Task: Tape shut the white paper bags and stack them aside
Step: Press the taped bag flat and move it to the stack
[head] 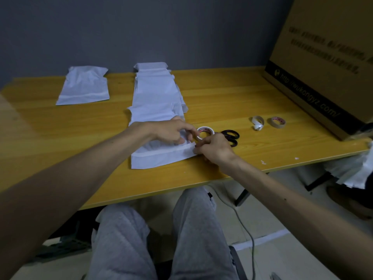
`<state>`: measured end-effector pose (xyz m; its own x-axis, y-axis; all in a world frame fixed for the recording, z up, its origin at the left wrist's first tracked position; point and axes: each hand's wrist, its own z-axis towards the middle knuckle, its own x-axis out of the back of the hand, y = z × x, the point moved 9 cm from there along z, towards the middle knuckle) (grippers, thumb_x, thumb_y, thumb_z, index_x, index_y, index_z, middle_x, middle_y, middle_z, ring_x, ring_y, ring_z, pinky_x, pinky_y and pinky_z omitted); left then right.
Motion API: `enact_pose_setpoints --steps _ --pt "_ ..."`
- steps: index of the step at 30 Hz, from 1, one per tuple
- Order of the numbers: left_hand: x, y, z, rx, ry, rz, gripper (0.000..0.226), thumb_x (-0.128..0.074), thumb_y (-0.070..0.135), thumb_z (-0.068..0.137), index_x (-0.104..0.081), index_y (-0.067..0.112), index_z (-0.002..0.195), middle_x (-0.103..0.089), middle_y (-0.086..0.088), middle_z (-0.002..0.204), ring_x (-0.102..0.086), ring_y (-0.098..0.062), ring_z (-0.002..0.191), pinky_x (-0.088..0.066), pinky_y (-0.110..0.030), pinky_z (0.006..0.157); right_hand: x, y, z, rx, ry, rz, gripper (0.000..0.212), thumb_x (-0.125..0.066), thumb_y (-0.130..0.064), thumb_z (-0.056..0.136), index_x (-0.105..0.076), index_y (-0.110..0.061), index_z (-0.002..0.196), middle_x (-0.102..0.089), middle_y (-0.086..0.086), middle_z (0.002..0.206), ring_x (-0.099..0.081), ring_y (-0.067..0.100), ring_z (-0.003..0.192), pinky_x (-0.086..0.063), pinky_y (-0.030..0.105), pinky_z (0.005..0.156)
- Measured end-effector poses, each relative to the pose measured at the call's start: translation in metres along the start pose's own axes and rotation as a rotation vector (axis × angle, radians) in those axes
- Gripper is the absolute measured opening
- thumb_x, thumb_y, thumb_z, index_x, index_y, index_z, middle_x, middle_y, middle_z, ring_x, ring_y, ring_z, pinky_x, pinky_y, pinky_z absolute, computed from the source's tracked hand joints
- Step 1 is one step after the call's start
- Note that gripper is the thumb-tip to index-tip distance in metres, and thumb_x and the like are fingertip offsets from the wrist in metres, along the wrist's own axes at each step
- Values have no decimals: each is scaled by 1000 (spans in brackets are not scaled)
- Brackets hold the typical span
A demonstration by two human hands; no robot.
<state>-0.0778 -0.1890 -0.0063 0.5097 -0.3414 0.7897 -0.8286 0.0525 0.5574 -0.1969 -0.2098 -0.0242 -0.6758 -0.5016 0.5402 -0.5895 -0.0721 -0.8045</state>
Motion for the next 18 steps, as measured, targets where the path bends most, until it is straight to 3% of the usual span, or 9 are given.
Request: enact_pose_setpoints --steps 3,6,11,14,18 --pt "0 -4 5 50 -19 -32 36 -54 12 94 -56 27 126 -57 7 113 -31 -11 116 -27 -22 95 1 -1 3 45 -17 -60 12 -73 -12 81 -72 -13 92 -61 -2 73 -54 12 67 -39 23 57" --pt "2 -7 12 72 0 3 17 -59 25 94 -62 30 110 -45 0 125 -25 -10 125 -24 -25 107 5 -4 2 118 -7 -139 17 -74 -11 80 -72 -11 97 -67 2 90 -61 14 85 -44 21 69" --pt "-3 2 17 26 -6 45 4 -62 22 92 -59 23 95 -42 2 122 -22 -8 116 -21 -26 108 7 -13 -1 238 -3 -238 19 -74 -11 80 -72 -10 99 -65 -2 85 -60 7 80 -38 1 53" --pt "-3 9 15 -16 -11 54 15 -65 19 89 -56 29 84 -48 2 123 -27 -13 118 -26 -28 104 10 -14 0 255 -1 -232 19 -74 -11 80 -71 -10 99 -67 -1 87 -61 7 80 -40 5 58" --pt "3 10 14 -7 26 94 22 -71 27 82 -56 42 78 -51 2 115 -37 -17 115 -36 -36 104 13 -14 0 276 -5 -204 17 -74 -11 81 -71 -12 97 -66 -4 82 -61 5 77 -40 2 55"
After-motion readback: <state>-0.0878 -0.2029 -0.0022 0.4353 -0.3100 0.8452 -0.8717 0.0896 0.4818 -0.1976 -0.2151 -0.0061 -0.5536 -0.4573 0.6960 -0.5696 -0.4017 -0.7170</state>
